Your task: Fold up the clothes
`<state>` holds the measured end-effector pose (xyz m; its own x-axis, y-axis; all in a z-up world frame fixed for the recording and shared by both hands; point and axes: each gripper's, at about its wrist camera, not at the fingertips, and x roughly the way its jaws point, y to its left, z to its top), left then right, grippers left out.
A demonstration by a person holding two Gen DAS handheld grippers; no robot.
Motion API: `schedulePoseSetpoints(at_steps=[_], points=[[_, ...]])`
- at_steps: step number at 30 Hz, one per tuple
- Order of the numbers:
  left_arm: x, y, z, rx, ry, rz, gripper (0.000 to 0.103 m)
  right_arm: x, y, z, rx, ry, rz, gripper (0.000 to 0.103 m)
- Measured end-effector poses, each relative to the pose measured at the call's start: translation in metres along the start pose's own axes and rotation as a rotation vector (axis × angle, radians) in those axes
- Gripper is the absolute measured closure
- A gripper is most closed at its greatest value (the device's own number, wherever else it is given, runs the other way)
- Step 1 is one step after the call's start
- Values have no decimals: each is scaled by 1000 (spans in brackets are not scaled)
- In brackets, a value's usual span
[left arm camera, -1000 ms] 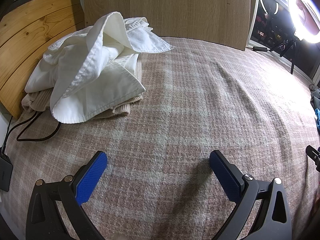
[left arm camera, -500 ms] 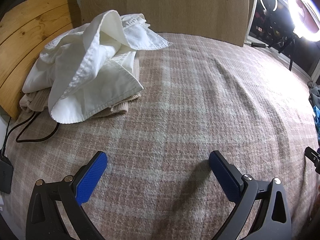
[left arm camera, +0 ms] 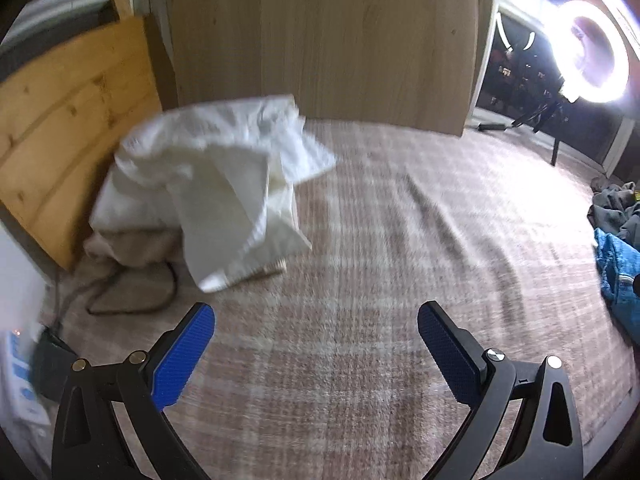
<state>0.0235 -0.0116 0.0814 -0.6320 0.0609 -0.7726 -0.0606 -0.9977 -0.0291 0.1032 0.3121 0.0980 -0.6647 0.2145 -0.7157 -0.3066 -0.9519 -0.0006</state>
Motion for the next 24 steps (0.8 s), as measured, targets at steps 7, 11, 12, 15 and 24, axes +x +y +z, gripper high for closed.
schedulePoseSetpoints(at_steps=[7,11,12,15,24], points=[[-45,-9,22,70,-65,-55,1,-38,-7,11,31,-71,-26,0],[-63,-19,39,123,-125,-74,1,-56,-18,12,67,-94,-54,0],[-67,-23,41,129,-130,-90,1,-59,-21,11,71,-98,-62,0],[-71,-32,46,133,-130,-149,2,-69,-33,9,79,-107,-97,0],[-88,-78,47,136,-139,-189,2,-81,-88,7,131,-129,-118,0]])
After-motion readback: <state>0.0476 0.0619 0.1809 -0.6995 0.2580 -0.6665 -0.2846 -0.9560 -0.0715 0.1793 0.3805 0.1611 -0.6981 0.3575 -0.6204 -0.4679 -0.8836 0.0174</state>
